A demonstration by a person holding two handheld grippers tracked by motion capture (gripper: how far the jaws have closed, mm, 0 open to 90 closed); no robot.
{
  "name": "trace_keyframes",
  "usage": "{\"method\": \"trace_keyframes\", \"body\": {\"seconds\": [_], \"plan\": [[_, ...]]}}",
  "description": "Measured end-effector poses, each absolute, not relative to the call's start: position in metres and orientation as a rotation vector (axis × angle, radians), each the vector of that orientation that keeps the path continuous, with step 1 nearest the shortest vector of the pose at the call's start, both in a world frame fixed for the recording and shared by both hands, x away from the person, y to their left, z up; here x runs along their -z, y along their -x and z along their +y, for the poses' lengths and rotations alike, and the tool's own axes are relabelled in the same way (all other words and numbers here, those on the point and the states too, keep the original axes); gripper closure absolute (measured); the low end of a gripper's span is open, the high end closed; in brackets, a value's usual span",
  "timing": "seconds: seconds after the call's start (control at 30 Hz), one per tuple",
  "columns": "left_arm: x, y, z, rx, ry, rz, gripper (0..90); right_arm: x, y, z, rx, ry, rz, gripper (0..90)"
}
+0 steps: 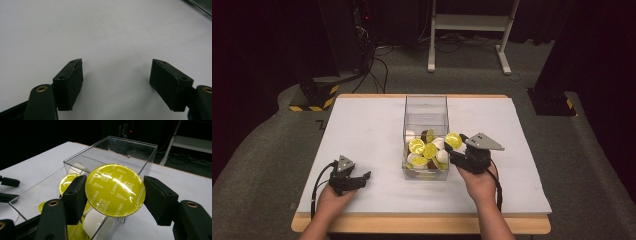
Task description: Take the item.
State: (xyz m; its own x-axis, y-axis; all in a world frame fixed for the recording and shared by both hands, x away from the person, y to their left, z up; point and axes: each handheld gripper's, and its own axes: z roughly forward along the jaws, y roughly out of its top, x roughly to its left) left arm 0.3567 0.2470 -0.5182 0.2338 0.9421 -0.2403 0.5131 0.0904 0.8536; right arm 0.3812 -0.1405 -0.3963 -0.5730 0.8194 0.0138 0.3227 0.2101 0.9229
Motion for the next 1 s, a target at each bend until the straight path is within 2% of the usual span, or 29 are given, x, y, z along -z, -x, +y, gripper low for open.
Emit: {"method": "trace_keyframes", "body": {"seconds": [1.0], "plan": [[0.518,-0.357,0.247,-0.566,-1.548,1.415,26.9,0.41,-0.398,-0.178,-1.247,-1.163,1.941,38.5]]}}
